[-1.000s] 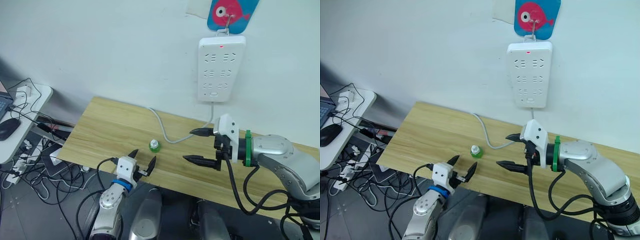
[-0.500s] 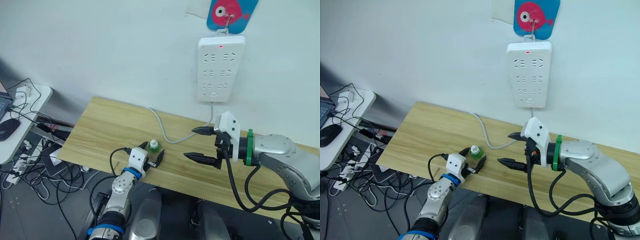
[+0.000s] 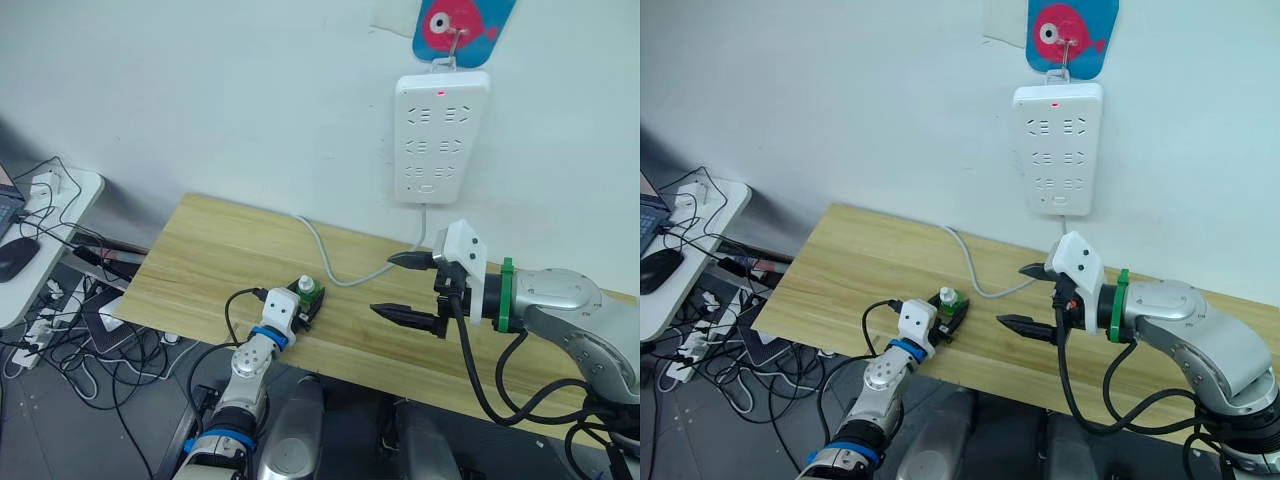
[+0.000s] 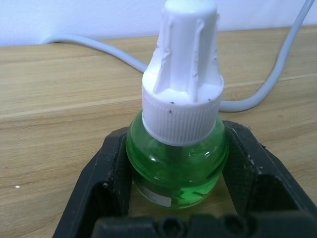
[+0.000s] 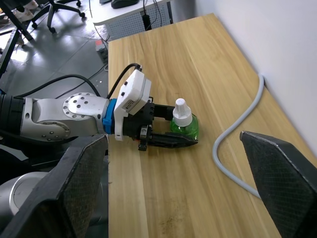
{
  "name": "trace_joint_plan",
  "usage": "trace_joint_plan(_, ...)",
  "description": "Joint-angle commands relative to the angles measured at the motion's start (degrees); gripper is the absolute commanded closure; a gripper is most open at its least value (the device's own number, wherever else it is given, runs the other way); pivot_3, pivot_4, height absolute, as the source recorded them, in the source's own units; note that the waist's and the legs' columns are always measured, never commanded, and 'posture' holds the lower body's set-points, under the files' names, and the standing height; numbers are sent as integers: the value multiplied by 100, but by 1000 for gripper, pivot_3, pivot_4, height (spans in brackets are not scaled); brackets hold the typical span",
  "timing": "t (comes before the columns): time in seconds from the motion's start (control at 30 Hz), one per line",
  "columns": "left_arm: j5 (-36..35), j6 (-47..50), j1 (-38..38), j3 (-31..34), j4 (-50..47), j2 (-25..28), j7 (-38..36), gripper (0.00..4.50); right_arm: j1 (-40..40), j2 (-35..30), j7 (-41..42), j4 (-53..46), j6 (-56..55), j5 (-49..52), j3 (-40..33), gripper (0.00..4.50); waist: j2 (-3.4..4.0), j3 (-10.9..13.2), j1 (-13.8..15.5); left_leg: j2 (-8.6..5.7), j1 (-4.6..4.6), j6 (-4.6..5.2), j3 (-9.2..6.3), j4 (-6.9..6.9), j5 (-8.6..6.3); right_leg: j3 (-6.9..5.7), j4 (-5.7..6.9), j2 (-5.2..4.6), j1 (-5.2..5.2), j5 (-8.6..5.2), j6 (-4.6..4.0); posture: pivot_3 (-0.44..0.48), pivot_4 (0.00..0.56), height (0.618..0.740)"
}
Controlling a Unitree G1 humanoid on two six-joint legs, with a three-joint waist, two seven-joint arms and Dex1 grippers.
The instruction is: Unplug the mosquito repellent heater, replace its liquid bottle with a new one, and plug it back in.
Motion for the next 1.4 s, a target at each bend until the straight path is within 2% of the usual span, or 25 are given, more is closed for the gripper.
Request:
trace_joint_plan(0.03, 3, 194, 205, -224, -816, 63, -308, 2232, 269, -154, 32, -345, -239, -167, 27, 0, 0, 0, -6, 0, 0, 0, -1, 0, 0, -1, 0, 0, 0, 0, 0, 236, 350, 740)
trace_joint_plan(0.1, -52, 621, 290, -391, -1531, 177, -568, 2232, 441, -82, -98, -386, -359, -287, 34, 0, -1, 1, -11, 1, -1, 0, -2, -1, 0, -1, -1, 1, 0, 0, 0, 248, 347, 740)
trace_joint_plan(0.3, -577, 2949, 289, -851, -3886, 822, -1526, 2232, 857, 636, -867, -364, -957, -989, 316, 0, -2, 1, -33, 7, 5, -1, -2, 1, 1, 2, 10, 18, 0, 0, -1, 274, 331, 740)
trace_joint_plan(0.5, -1112, 4629, -251, -992, -4765, 1098, -1978, 2232, 919, 1515, -1669, -278, -1186, -1595, 819, 0, -2, 0, -150, 17, 4, -4, -6, 2, 2, 1, 9, 30, -2, 0, 0, 255, 309, 740)
trace_joint_plan(0.7, -1160, 5026, -663, -1096, -4680, 1019, -2093, 2232, 970, 2162, -2302, -217, -1236, -2142, 1178, 0, -2, -3, -275, 16, 3, -33, -7, 2, 18, 2, 6, 27, -1, 0, -1, 210, 287, 740)
trace_joint_plan(1.1, -1113, 4995, -799, -1251, -4690, 1027, -2339, 2232, 1071, 2570, -2560, 41, -1324, -2612, 1265, 0, -1, -13, -578, 18, 2, -62, -15, 1, 35, -1, 10, 17, -3, 3, -6, 188, 272, 740)
trace_joint_plan(1.23, -1114, 4984, -776, -1270, -4738, 1040, -2335, 2232, 1156, 2650, -2504, 103, -1370, -2592, 1236, 875, 0, -16, -663, 17, 3, -63, -15, 1, 36, -1, 13, 8, -3, 4, -6, 192, 274, 740)
trace_joint_plan(1.4, -1114, 5000, -726, -1283, -4802, 1038, -2317, 2232, 1250, 2620, -2421, 154, -1466, -2625, 1217, 2695, 0, -16, -756, 17, 3, -62, -18, 2, 36, -3, 18, 3, -3, 4, -7, 193, 278, 740)
